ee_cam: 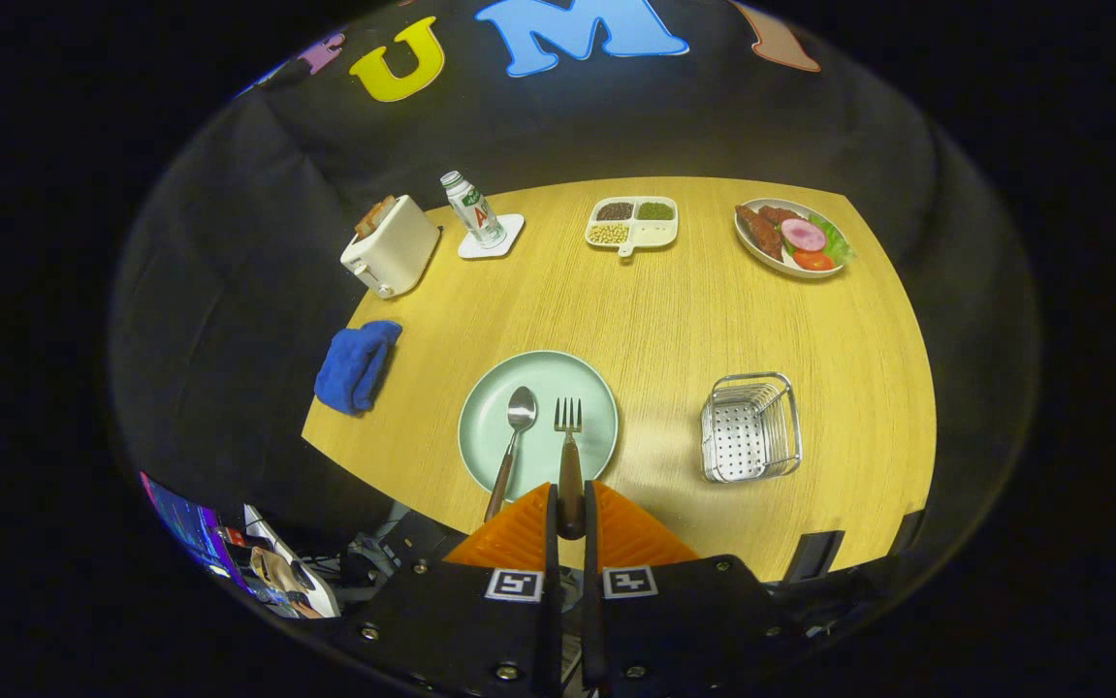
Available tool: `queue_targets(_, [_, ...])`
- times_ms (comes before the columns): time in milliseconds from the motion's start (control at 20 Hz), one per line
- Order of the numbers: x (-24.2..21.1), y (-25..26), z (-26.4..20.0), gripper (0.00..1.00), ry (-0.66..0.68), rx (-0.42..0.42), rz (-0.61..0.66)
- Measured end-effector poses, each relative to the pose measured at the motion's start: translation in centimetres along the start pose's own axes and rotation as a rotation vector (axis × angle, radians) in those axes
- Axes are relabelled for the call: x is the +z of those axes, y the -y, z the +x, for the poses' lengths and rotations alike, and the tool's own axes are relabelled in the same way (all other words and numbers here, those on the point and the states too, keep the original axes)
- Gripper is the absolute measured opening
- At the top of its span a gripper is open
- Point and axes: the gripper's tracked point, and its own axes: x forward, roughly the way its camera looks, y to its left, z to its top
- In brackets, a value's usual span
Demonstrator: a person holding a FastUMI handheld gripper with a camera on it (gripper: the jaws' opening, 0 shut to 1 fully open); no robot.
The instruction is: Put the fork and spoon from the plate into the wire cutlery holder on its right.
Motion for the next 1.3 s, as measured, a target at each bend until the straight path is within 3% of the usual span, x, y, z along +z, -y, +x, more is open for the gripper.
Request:
queue_targets(150, [0.3,1.8,-2.2,0.08,-0.005,-0.044,-0.030])
queue_targets(750, [0.6,10.0,-8.1,0.08,0.029,-0.176,0.059])
queue_targets(1300, [-1.4,12.9,-1.8,0.08,-0.069,-0.228,0.079])
